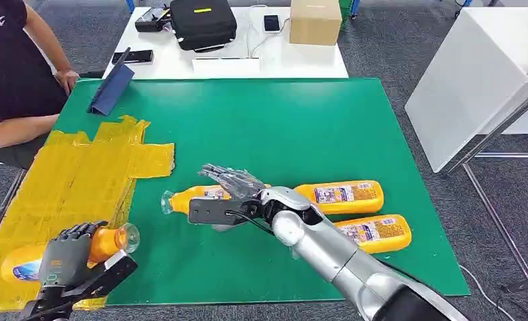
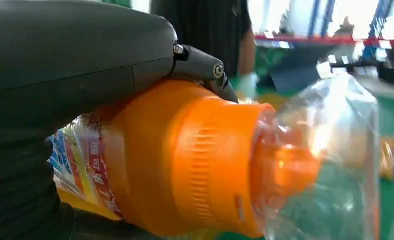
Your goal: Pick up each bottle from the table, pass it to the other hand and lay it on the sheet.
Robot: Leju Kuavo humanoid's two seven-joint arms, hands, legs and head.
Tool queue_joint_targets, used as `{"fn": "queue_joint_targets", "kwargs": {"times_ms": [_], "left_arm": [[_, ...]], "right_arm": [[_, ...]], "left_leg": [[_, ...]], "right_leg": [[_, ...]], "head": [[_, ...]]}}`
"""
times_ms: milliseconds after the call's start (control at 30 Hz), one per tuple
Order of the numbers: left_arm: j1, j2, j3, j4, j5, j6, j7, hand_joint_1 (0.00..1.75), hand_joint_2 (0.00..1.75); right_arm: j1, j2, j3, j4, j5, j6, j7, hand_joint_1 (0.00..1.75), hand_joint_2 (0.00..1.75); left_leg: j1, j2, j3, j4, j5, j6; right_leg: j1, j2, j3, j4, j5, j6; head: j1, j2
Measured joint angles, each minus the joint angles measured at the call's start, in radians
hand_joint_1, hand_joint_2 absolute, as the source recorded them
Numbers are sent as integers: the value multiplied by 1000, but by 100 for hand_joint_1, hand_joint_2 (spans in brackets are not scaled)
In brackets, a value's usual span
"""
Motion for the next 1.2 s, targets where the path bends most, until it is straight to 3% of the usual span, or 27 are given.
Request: {"fn": "queue_joint_targets", "kwargs": {"times_ms": [67,100,133,167,600,833,1200], "left_arm": [[-9,13,-20,19,6,-14,1,175,175],[-11,18,-28,26,8,-14,2,162,175],[-14,21,-34,31,11,-18,2,0,175],[-17,28,-42,38,16,-37,3,0,0],[-105,95,-143,118,80,-171,43,0,0],[-95,90,-143,66,196,-166,-19,0,0],[-88,31,-123,-75,360,-136,-72,0,0]], "right_arm": [[-3,8,2,13,4,3,4,0,175],[-4,11,2,18,4,3,5,0,175],[-4,13,2,23,6,4,5,0,175],[-7,16,3,29,9,5,7,0,175],[-62,68,-9,196,79,8,36,0,175],[-69,78,-13,289,181,-11,48,0,175],[-69,83,-17,420,302,-32,57,5,175]], "left_leg": [[0,0,0,0,0,0],[0,0,0,0,0,0],[0,0,0,0,0,0],[0,0,0,0,0,0],[0,-1,2,0,2,-1],[0,0,1,0,2,-1],[0,-1,1,0,2,-1]], "right_leg": [[0,0,0,0,0,0],[0,0,0,1,0,0],[0,0,0,1,0,0],[0,0,0,0,0,0],[0,0,2,2,0,0],[0,0,1,2,0,0],[0,0,0,2,0,0]], "head": [[0,0],[0,0],[0,0],[0,0],[0,0],[0,0],[0,0]]}}
